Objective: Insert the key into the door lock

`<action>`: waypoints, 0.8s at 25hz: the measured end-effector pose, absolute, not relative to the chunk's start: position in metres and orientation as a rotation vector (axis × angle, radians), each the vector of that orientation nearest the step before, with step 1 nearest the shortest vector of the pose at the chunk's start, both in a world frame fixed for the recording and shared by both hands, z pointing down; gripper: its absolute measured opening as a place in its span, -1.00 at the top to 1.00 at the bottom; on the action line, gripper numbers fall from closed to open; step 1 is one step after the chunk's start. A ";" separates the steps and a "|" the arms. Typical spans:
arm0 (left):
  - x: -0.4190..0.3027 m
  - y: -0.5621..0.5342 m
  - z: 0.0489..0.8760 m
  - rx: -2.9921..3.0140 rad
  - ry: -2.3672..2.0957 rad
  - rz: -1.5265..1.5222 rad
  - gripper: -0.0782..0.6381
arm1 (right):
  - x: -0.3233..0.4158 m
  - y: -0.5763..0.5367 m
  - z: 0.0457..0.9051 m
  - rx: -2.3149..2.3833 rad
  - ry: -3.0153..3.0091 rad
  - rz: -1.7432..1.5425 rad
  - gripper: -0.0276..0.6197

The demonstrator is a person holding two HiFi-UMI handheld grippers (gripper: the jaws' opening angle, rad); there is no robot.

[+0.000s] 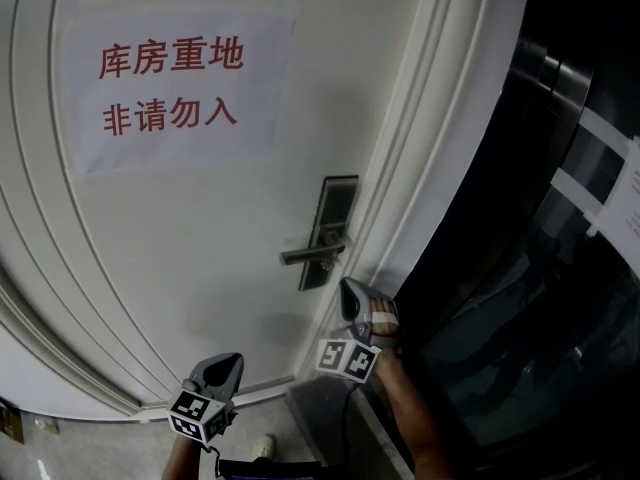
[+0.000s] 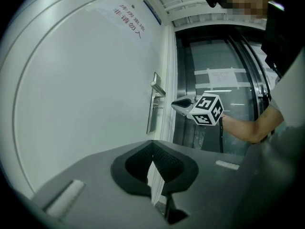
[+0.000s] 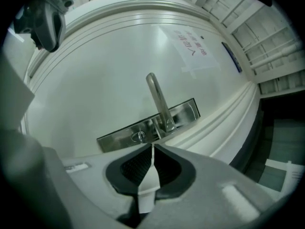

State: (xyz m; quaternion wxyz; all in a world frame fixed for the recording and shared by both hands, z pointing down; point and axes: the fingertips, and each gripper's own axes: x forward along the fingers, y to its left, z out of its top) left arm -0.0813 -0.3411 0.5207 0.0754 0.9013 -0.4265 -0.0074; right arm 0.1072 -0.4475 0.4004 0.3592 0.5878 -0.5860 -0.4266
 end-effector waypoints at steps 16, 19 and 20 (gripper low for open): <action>-0.076 -0.281 0.515 2.714 -1.311 -0.038 0.77 | 0.120 -0.353 0.408 1.742 -1.848 -0.809 0.91; -0.073 -0.269 0.512 2.721 -1.315 -0.047 0.77 | 0.117 -0.327 0.406 1.795 -2.003 -0.691 0.91; -0.072 -0.266 0.511 2.724 -1.316 -0.050 0.77 | 0.116 -0.319 0.406 1.812 -2.054 -0.655 0.91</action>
